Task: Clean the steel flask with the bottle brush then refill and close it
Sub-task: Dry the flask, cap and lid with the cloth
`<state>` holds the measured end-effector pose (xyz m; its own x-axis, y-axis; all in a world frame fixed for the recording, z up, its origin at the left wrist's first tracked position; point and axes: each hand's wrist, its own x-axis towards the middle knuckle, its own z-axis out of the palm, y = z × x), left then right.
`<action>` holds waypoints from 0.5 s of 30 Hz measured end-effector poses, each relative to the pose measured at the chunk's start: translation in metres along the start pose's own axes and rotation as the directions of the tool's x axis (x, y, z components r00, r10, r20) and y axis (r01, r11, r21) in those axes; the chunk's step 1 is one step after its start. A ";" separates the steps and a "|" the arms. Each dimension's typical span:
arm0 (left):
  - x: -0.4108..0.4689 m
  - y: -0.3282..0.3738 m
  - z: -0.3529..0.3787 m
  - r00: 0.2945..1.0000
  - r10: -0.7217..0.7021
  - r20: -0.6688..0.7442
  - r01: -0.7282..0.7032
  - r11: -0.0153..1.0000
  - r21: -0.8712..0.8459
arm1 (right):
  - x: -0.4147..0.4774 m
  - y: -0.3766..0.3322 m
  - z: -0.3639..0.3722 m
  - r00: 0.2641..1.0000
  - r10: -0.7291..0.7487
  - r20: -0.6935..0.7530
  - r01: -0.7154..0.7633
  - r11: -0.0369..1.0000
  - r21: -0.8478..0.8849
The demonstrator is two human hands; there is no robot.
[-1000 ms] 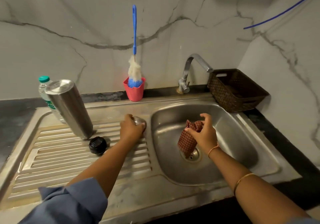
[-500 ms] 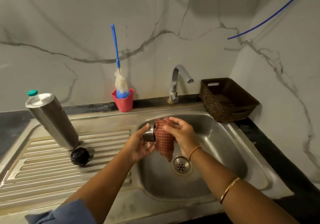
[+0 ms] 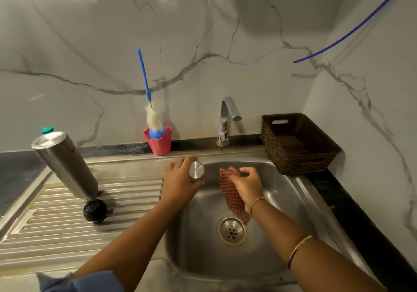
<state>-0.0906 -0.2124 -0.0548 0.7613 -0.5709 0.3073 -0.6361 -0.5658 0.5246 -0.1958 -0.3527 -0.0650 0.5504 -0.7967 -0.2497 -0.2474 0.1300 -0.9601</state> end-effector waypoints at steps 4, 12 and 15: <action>0.001 -0.003 0.010 0.925 -0.347 0.155 0.379 0.816 -0.436 | -0.001 0.005 -0.001 0.996 0.087 0.025 -0.089 0.993 0.078; -0.007 0.004 0.018 0.764 -0.343 0.547 0.619 0.149 -0.772 | -0.029 -0.002 0.028 0.979 0.046 0.198 -0.079 0.983 0.166; -0.014 0.020 0.019 0.729 -0.302 0.614 0.667 0.116 -0.736 | -0.041 -0.007 0.044 0.996 0.081 0.033 -0.086 0.975 0.205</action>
<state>-0.1166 -0.2272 -0.0637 0.6702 -0.6108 -0.4216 0.5268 -0.0087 0.8500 -0.1813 -0.2947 -0.0539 0.5547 -0.7634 -0.3310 -0.1252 0.3168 -0.9402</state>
